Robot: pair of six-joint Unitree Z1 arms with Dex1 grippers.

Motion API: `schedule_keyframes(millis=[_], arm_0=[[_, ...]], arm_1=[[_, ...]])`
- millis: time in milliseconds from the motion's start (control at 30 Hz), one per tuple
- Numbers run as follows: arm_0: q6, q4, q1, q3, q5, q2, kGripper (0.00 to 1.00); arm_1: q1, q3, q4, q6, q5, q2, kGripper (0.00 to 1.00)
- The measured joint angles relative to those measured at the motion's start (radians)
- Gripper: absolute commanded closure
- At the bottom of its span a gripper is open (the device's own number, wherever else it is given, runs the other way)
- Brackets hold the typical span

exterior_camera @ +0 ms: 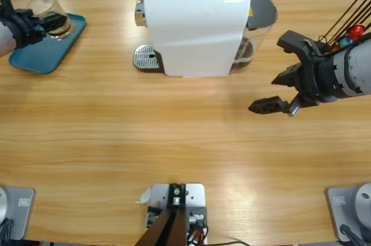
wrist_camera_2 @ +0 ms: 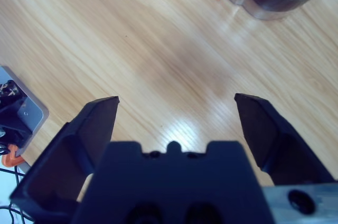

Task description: Pour coffee

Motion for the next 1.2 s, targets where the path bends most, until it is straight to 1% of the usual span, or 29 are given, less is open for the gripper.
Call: schedule_keyframes(millis=[167, 400, 633, 733, 1100, 1133, 1167, 1200], arm_0=[[-0.012, 0.000, 0.079, 0.019, 0.040, 0.000, 0.731], [-0.019, -0.034, 0.172, 0.020, 0.054, 0.015, 0.731], [-0.044, -0.104, 0.183, 0.024, 0.058, 0.129, 0.723], [-0.044, -0.161, 0.183, 0.044, 0.058, 0.173, 0.722], [-0.044, -0.292, 0.183, 0.071, 0.058, 0.283, 0.717], [-0.044, -0.297, 0.183, 0.072, 0.059, 0.286, 0.707], [-0.044, -0.300, 0.183, 0.073, 0.059, 0.288, 0.636], [-0.044, -0.303, 0.183, 0.075, 0.059, 0.289, 0.481]], arm_1=[[0.000, 0.000, 0.000, 0.000, 0.000, 0.000, 0.013], [0.000, 0.000, 0.000, 0.000, 0.001, 0.000, 0.013], [0.000, 0.000, 0.000, 0.000, 0.005, 0.000, 0.013], [0.000, 0.000, 0.000, 0.000, 0.005, 0.000, 0.013], [0.000, -0.007, 0.004, 0.000, 0.005, 0.006, 0.013], [0.000, -0.009, 0.004, 0.000, 0.005, 0.006, 0.013], [0.000, -0.011, 0.004, 0.000, 0.005, 0.006, 0.013], [0.000, -0.012, 0.005, 0.000, 0.005, 0.006, 0.013]])
